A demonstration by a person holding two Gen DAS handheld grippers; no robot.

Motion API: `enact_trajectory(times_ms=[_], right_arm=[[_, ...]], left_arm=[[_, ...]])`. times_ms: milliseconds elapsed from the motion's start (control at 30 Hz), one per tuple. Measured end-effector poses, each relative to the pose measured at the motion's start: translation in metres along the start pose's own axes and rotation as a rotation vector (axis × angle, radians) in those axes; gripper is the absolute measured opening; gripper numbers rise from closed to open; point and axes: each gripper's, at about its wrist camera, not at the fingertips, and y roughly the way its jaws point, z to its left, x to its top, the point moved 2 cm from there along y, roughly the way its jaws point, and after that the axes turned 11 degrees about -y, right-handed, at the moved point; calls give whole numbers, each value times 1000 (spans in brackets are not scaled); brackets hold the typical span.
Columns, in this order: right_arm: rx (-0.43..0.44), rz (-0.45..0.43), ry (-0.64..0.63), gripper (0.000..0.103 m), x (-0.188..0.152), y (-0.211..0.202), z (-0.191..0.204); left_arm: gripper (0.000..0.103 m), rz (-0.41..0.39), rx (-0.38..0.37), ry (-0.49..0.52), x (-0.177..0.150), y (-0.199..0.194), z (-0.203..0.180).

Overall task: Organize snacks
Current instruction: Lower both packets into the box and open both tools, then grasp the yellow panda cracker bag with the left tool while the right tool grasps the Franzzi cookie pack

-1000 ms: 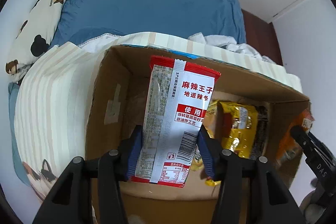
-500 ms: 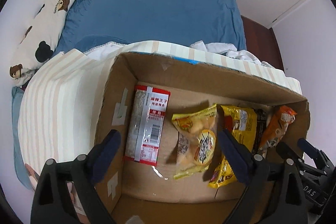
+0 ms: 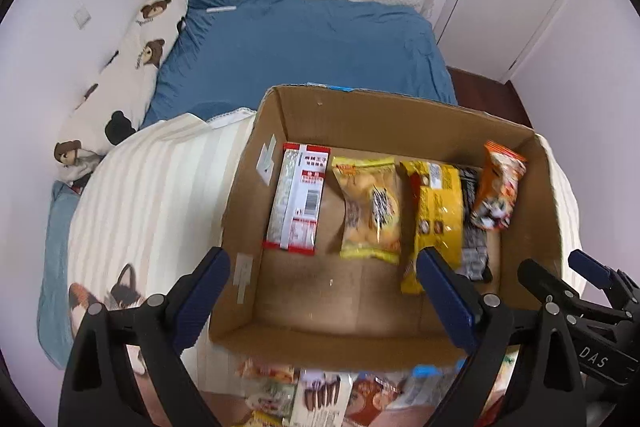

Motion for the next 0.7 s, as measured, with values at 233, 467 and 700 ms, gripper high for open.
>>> enact_trajectory(times_ms=[233,467,700], right_arm=[[8,-65,-9,98,-48,-55,23],[-4,-127,16,98,-104,-109,38],[-2,-178,39,98,-149,-151,57]], left_arm=[[96,-85,-15,25,-39,-53,6],[96,-140,-33,42,-85,-99,23],[96,-164,-60,63,-126,-129,42]])
